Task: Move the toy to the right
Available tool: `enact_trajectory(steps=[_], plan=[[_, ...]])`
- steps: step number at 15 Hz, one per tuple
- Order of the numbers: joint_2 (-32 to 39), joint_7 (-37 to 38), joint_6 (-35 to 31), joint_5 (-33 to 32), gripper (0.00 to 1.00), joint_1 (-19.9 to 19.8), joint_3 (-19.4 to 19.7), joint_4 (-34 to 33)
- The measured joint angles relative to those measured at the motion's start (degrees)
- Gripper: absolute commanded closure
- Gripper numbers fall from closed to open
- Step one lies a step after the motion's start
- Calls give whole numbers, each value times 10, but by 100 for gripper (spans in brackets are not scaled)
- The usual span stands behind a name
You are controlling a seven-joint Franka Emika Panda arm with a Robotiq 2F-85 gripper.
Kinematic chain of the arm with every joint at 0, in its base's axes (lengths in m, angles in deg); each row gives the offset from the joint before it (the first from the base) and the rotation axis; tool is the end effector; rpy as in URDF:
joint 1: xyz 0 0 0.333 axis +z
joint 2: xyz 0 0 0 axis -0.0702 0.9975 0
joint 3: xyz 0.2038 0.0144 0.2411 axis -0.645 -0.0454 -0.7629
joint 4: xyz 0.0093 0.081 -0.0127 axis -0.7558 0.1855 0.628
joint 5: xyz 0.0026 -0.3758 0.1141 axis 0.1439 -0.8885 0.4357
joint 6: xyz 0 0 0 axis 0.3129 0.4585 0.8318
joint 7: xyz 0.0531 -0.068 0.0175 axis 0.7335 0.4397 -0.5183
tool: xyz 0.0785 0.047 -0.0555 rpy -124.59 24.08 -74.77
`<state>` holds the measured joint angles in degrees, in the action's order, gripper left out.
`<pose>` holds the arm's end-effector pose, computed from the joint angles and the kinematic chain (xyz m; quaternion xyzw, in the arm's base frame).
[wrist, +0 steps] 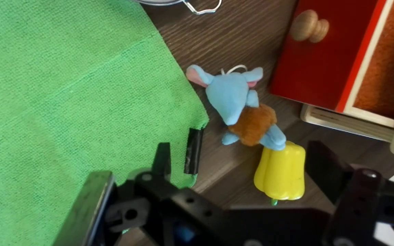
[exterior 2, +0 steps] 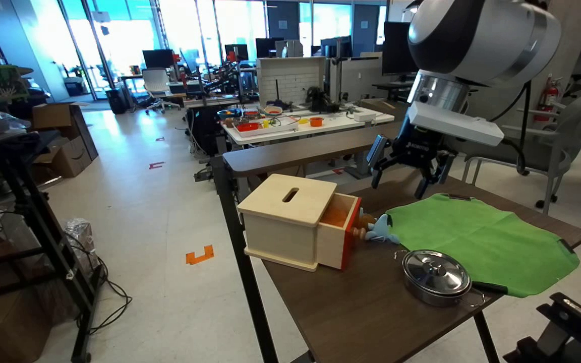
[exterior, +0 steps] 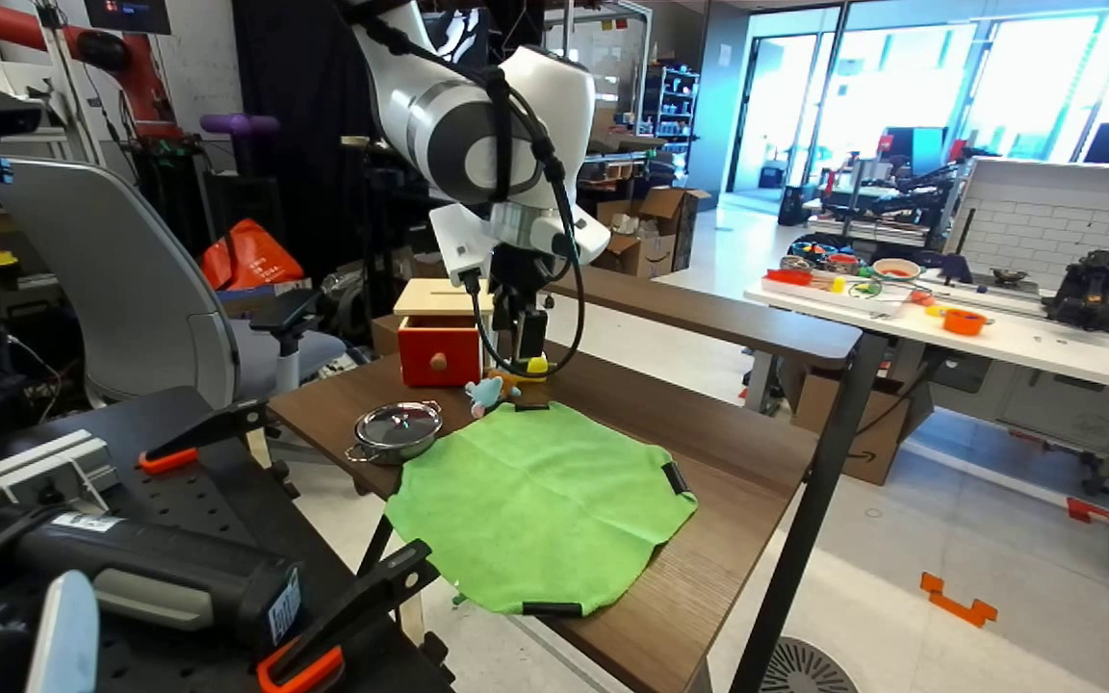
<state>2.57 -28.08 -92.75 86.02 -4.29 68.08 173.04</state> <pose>0.6362 0.0755 0.1254 -0.9705 0.2048 -0.0045 0.1272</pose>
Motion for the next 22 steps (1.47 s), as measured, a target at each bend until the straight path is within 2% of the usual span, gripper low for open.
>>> enact_trajectory(steps=[7,8,9,18,19,22], plan=[[49,9,17,-1,0,10,18,-24],[55,10,20,-1,11,12,19,-27],[61,11,23,-1,26,14,19,-31],[84,24,36,-3,95,36,27,-71],[86,25,37,-3,99,38,29,-73],[87,26,39,-3,100,41,36,-78]])
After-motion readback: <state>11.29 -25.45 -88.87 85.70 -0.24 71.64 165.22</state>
